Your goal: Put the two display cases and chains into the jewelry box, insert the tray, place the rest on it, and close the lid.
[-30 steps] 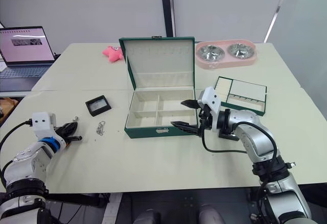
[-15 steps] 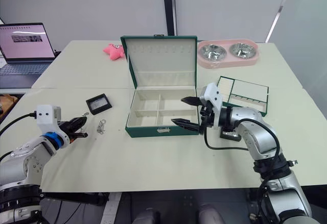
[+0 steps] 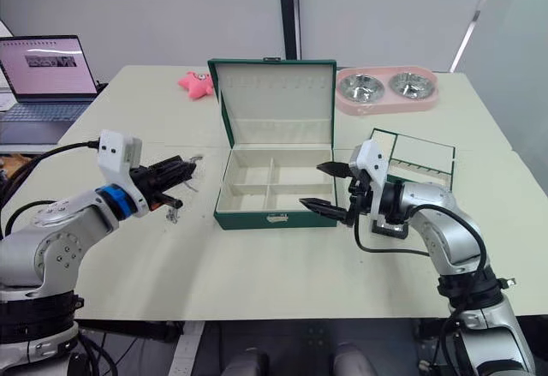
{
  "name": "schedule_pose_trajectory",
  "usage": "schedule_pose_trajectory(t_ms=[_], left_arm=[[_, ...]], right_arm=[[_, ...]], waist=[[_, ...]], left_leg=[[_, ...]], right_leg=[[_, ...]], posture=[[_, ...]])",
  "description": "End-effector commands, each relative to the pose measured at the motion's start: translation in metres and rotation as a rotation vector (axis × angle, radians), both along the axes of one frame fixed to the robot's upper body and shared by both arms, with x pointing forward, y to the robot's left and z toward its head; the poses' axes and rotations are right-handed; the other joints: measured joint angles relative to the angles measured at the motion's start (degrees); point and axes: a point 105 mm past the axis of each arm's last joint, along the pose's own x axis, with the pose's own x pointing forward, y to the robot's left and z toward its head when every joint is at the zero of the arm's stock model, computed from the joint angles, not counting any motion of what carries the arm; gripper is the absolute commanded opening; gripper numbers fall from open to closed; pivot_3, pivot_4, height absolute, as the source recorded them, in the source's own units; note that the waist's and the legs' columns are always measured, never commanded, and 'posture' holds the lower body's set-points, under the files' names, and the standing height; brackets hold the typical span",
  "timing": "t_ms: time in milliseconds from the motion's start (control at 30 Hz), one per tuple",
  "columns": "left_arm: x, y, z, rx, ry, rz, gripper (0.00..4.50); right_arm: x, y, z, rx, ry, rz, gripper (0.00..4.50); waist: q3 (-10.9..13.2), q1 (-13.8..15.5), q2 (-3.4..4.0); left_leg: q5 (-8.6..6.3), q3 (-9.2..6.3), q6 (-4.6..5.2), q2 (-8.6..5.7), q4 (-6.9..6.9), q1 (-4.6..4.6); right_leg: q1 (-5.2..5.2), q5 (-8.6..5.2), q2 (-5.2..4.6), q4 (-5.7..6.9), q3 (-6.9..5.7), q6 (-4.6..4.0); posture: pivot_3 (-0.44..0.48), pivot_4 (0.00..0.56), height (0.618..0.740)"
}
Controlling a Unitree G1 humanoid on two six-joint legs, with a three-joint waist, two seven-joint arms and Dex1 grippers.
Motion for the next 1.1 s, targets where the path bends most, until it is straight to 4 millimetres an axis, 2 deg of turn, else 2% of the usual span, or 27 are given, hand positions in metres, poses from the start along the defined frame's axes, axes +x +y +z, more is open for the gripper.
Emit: schedule_pose_trajectory(t_ms=[33,333,400,600,933,1100], left_arm=[[0.002,-0.022,0.014,0.002,-0.039,-0.078,0.03],[0.014,-0.070,0.019,0.000,-0.040,-0.224,0.03],[0.024,-0.077,0.021,0.003,-0.044,-0.230,0.03],[0.048,-0.083,0.015,0.054,-0.042,-0.197,0.03],[0.067,-0.090,0.001,0.104,-0.035,-0.174,0.03],[0.074,-0.087,-0.002,0.132,-0.036,-0.140,0.03]], right_arm=[[-0.002,-0.008,0.008,0.010,-0.047,-0.041,4.50],[-0.005,-0.021,0.002,0.021,-0.047,-0.142,4.50],[-0.006,-0.024,0.002,0.025,-0.050,-0.173,4.50],[-0.009,-0.031,0.000,0.033,-0.050,-0.230,4.50],[-0.014,-0.037,-0.003,0.030,-0.050,-0.280,4.50],[-0.015,-0.037,-0.003,0.032,-0.049,-0.287,4.50]], waist=[[0.00,0.20,-0.01],[0.01,0.50,-0.02],[0.01,0.58,-0.02],[0.01,0.61,-0.02],[0.01,0.73,-0.03],[0.02,0.71,-0.03]], left_leg=[[0.00,0.00,0.00,0.00,0.00,-0.01],[0.00,0.03,0.00,-0.02,-0.01,-0.06],[0.00,0.02,0.00,-0.03,-0.01,-0.06],[0.00,0.01,0.00,-0.04,-0.01,-0.05],[0.00,0.02,-0.01,-0.05,0.00,-0.08],[0.00,0.03,0.00,-0.05,0.00,-0.08]], right_leg=[[0.01,0.00,0.00,-0.02,-0.01,0.00],[0.03,0.00,0.00,-0.18,0.01,0.00],[0.04,0.00,0.00,-0.18,0.01,0.00],[0.03,0.00,0.02,-0.19,0.01,0.00],[0.03,0.00,0.02,-0.21,0.02,0.00],[0.03,0.00,0.02,-0.21,0.03,0.00]], posture=[[0.000,0.150,0.740],[0.000,0.150,0.740],[0.000,0.150,0.740],[0.000,0.150,0.740],[0.000,0.150,0.740],[0.000,0.150,0.740]])
